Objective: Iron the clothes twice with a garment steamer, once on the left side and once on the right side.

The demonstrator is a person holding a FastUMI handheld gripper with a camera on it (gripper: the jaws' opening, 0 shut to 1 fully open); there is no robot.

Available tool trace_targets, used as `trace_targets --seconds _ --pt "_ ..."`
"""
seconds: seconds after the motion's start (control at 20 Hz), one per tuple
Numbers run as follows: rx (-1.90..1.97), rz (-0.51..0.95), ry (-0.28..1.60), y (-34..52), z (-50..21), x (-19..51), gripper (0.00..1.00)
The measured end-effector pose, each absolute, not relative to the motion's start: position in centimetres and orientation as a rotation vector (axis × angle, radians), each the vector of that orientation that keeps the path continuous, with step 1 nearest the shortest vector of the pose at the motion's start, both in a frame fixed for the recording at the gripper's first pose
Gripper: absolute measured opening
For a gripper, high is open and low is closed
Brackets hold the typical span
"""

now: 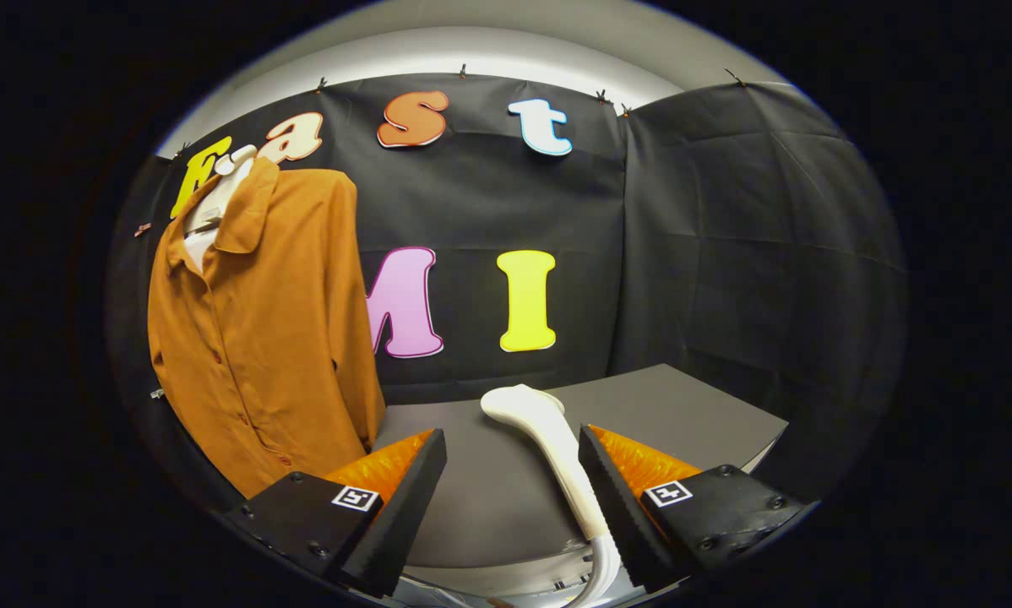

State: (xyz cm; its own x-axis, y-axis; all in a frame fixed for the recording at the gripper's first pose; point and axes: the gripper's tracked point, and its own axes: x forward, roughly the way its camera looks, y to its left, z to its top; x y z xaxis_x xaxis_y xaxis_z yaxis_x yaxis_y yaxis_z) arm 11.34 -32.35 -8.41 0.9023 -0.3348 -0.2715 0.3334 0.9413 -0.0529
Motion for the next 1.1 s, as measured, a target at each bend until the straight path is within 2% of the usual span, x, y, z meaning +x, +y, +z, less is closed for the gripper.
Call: trace_targets --seconds 0.55,0.75,0.85,1.0,1.05,1.1 --pt "0.072 -0.359 0.573 -39.3 -16.6 13.7 0.99" --pt "0.059 -0.367 0.637 -40.0 -17.9 13.9 0.95" --pt "0.052 -0.373 0.676 -40.3 -18.7 13.8 0.84" --pt "0.08 -0.361 0.686 -40.3 -18.7 14.2 0.54" --pt "0.092 -0.361 0.679 -40.5 -18.8 14.3 0.54" --pt "0.111 -0.364 0.668 -40.9 -18.6 14.3 0.47"
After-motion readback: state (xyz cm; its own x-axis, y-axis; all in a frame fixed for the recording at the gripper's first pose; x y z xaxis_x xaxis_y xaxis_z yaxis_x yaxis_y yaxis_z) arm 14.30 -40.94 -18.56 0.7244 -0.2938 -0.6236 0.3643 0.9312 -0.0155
